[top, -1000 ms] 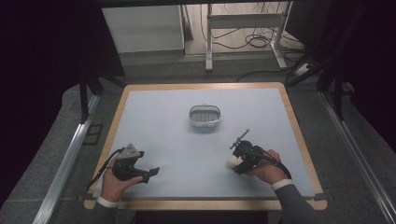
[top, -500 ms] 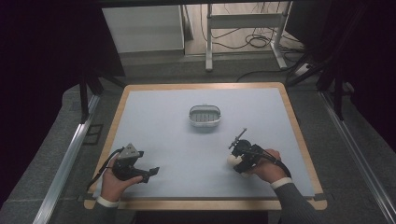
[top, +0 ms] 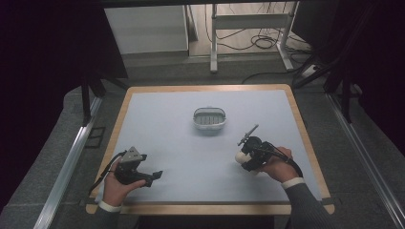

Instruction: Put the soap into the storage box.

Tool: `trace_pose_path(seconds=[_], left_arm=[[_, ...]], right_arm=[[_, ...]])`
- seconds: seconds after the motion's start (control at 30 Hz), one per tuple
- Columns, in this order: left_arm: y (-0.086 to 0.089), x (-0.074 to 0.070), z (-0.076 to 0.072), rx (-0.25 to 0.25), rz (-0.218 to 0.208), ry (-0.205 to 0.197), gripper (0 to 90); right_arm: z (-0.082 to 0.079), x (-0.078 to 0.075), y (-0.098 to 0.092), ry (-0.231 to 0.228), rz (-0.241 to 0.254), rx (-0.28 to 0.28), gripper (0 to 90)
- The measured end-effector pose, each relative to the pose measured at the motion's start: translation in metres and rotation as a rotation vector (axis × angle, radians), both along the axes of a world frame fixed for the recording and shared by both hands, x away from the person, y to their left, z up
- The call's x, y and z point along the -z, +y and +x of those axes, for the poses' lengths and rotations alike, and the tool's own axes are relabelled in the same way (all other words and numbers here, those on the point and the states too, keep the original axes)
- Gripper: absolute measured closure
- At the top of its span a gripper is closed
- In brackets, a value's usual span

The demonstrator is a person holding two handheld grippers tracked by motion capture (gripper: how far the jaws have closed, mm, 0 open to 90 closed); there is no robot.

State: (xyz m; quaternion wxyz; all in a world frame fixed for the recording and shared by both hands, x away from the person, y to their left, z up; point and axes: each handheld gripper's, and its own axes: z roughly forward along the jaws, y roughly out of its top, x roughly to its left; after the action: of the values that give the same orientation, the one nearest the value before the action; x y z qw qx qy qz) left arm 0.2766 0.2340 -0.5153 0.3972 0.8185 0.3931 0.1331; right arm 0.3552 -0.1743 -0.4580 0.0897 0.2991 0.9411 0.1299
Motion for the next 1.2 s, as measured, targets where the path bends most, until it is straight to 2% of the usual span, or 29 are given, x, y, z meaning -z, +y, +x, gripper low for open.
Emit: trace_pose_path(seconds=[0.2,0.6,1.2], left_arm=[[0.000,0.000,0.000,0.000,0.000,0.000,7.2],[0.001,0.000,0.000,-0.001,0.003,0.000,7.2],[0.000,0.000,0.000,-0.003,0.000,0.000,7.2]], right_arm=[[0.004,-0.008,-0.002,-0.015,0.005,0.012,49.9],[0.016,-0.016,0.002,-0.039,0.011,0.001,49.9],[0.036,-0.033,0.015,-0.081,0.026,-0.020,49.9]])
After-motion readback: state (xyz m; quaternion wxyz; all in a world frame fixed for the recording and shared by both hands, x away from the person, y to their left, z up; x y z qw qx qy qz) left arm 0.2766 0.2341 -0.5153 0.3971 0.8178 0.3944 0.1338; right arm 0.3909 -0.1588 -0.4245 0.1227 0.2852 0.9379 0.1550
